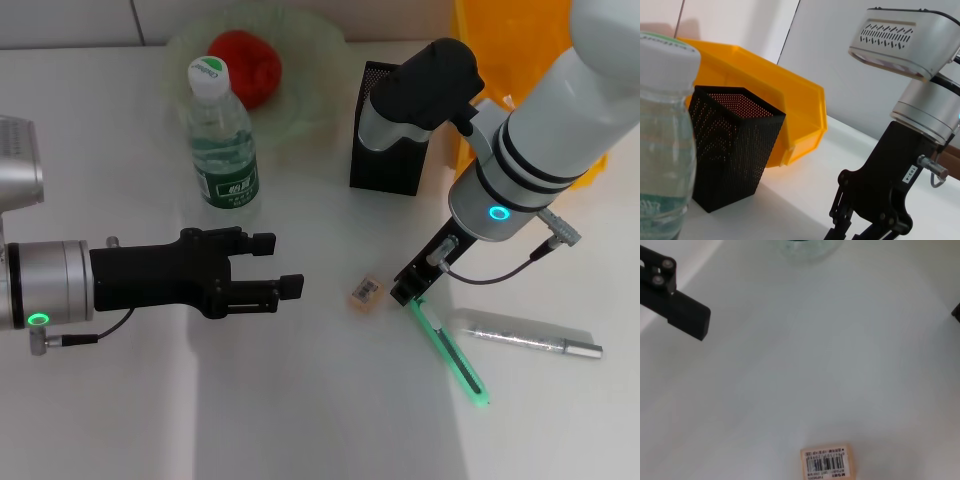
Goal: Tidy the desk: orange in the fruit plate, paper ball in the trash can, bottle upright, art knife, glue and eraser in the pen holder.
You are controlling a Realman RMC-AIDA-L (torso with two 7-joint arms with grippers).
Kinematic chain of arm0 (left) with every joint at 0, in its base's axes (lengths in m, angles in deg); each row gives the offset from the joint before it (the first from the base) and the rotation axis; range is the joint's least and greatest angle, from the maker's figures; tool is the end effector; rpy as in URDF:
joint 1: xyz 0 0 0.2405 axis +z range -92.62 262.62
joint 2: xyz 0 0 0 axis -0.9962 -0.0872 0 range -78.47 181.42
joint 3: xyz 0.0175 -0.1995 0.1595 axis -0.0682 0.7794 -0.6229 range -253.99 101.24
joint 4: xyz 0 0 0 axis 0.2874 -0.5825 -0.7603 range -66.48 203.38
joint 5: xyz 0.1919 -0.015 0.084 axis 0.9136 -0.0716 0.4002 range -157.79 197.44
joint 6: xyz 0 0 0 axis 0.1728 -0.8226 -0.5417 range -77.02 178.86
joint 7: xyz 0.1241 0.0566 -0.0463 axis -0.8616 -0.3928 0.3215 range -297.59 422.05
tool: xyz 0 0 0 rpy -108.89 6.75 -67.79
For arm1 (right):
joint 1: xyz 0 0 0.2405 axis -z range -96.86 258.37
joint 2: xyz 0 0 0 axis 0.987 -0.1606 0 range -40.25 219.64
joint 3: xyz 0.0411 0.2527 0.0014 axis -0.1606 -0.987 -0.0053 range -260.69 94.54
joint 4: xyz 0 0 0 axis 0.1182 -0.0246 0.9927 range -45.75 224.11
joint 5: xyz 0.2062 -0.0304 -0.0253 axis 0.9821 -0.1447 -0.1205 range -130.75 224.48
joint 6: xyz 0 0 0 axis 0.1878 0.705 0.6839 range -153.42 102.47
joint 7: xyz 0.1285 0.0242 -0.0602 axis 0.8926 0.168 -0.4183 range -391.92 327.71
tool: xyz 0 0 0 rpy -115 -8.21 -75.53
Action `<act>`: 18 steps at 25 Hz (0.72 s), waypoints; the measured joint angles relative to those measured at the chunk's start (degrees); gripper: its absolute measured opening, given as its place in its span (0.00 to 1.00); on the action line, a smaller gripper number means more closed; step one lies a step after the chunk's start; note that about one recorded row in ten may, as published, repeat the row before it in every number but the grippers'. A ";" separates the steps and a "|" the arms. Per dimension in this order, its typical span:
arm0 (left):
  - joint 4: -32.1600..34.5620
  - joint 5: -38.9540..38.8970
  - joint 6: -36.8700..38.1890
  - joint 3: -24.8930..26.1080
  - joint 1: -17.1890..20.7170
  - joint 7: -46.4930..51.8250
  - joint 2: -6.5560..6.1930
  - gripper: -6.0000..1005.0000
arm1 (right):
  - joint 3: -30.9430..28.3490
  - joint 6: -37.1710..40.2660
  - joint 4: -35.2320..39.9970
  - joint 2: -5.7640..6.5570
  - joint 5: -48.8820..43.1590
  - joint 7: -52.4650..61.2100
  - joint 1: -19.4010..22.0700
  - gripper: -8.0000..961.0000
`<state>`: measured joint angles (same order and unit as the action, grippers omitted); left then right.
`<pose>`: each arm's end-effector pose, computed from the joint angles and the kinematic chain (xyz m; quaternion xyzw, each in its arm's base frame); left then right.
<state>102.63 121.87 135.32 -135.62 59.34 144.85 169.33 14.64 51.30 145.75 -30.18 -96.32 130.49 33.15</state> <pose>-0.2675 0.3045 -0.0344 -0.9352 -0.2601 -0.2294 0.0711 0.1536 0.3586 -0.0889 -0.8989 0.3494 -0.2272 0.1352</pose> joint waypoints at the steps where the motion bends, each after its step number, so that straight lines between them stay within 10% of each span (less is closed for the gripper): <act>1: 0.00 0.00 -0.07 -0.04 0.00 0.00 0.05 0.78 | 0.16 -0.21 -0.02 0.00 0.01 0.00 0.05 0.25; 18: -0.10 0.00 -0.83 0.17 0.09 0.00 0.09 0.78 | 0.00 -1.40 1.41 0.04 1.08 -0.68 1.71 0.20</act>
<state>102.53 121.86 134.49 -135.46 59.43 144.85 169.42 14.64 49.90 147.16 -30.14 -95.24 129.81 34.86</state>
